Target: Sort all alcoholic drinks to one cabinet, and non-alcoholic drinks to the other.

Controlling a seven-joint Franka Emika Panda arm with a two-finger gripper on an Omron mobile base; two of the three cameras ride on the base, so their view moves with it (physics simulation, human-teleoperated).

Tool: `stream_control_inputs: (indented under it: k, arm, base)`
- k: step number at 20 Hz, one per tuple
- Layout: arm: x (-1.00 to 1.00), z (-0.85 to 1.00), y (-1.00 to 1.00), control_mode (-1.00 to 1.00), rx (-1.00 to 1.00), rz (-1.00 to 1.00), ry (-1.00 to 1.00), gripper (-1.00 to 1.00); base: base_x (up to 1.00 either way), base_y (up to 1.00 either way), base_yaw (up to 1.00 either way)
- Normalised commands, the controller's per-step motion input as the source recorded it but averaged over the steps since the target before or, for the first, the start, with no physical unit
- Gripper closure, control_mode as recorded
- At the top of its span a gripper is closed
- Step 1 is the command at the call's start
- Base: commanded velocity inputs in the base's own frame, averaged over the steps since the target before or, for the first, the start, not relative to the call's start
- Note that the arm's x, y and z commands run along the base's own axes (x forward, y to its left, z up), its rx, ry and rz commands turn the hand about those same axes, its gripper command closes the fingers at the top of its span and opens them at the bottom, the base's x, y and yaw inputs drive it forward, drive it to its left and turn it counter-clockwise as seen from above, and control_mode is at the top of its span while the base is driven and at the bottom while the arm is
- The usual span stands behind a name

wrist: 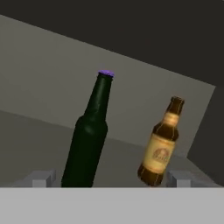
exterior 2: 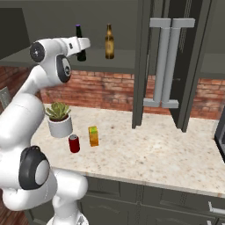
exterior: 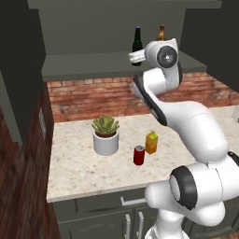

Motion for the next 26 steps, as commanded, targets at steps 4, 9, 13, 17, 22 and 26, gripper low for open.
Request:
stream_control_inputs:
  k: [4,9,13,17,22,26]
  arm:
    - [-1.00,0.00,0.08,-1.00,0.10,-0.05,0.13,-1.00]
    - [-1.00,0.00,0.01,-1.00,0.11,-0.05,0.21,-1.00]
    - [-0.91,-0.32,0.00,-1.00,0.05,-0.03,0.29,-1.00]
    - [-0.55,-0.90,-0.10,-1.00,0.01,0.00,0.31,-1.00]
    - [-0.23,-0.84,-0.13,-1.00,0.04,0.00,0.26,-1.00]
    - [0.00,-0.52,-0.20,-1.00,0.10,0.00,0.21,-1.00]
  base:
    - [0.00,0.00,0.00]
    - [0.00,0.00,0.00]
    - [0.00,0.00,0.00]
    - [0.00,0.00,0.00]
    - [0.00,0.00,0.00]
    - [0.00,0.00,0.00]
